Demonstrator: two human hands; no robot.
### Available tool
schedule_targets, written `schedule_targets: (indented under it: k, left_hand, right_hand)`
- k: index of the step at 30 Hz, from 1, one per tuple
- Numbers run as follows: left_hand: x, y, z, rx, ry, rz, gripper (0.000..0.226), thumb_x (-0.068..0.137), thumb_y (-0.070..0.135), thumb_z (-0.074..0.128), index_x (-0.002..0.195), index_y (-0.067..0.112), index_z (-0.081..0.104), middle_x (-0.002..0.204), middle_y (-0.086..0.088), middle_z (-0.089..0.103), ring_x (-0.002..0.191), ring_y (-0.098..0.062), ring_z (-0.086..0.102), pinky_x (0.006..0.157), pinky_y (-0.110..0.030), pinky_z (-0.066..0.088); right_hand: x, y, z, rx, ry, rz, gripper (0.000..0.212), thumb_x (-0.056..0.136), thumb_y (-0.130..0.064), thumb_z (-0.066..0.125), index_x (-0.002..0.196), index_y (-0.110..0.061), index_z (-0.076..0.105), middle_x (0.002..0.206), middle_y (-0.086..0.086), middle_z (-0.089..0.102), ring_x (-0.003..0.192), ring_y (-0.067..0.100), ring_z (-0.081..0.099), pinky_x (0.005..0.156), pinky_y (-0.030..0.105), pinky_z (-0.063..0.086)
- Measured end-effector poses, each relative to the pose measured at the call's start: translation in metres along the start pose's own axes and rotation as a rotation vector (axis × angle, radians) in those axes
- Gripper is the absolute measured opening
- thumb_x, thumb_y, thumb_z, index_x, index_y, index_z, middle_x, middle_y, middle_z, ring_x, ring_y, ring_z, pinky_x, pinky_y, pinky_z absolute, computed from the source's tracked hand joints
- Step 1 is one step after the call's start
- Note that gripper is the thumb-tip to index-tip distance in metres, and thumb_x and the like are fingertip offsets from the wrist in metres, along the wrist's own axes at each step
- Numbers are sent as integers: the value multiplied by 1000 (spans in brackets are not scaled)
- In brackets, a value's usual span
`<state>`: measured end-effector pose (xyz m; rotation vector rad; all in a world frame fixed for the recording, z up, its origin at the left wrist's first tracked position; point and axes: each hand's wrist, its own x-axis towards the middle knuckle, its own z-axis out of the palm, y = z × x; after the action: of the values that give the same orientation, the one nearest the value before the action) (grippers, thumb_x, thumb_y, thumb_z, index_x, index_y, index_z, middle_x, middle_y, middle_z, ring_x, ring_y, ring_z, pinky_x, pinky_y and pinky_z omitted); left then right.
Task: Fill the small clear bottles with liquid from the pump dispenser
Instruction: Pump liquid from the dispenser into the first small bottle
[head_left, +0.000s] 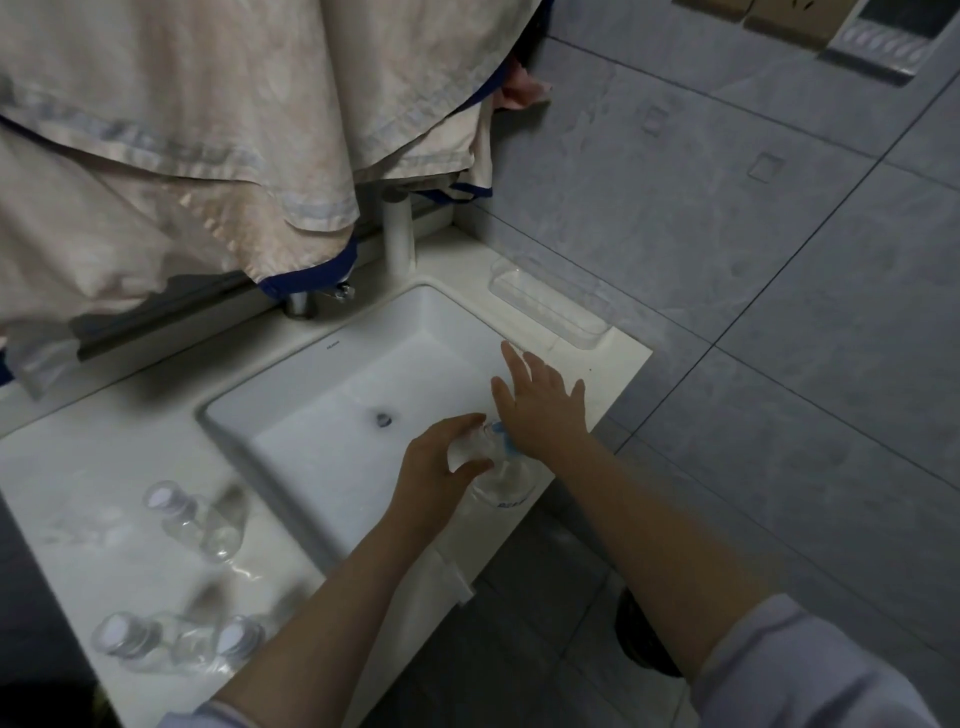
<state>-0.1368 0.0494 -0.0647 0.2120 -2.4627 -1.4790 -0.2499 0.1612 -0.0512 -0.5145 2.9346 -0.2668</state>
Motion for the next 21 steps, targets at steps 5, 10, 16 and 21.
schedule_targets:
  k: [5,10,16,21]
  left_hand:
    - [-3,-4,4,-3,7,-22,47,79,17,71,123,10,57,124,-6,61,112,-16,57,99,-17,37]
    - [-1,-3,2,-13,9,-9,47,77,17,72,122,10,58,122,-5,62,109,-11,56,95,-15,37]
    - [1,-5,4,-14,8,-10,46,78,16,72,122,11,58,122,-3,62,110,-12,57,95,-11,35]
    - [-2,-7,6,-3,15,-5,47,78,17,72,122,10,58,122,-5,62,109,-11,57,96,-13,36]
  right_hand:
    - [-2,0,5,4,-40,12,56,99,-51,11,149,-37,-11,160,1,2,146,26,7,112,58,-4]
    - [2,0,-5,-68,9,-25,60,97,-55,11,149,-35,-13,160,1,2,146,28,9,113,58,-3]
    - [1,1,3,-17,-4,4,57,98,-52,12,149,-37,-11,160,1,4,146,27,9,113,58,-3]
    - [0,1,6,-17,-47,15,57,99,-52,11,148,-37,-13,160,1,1,146,27,7,113,57,-4]
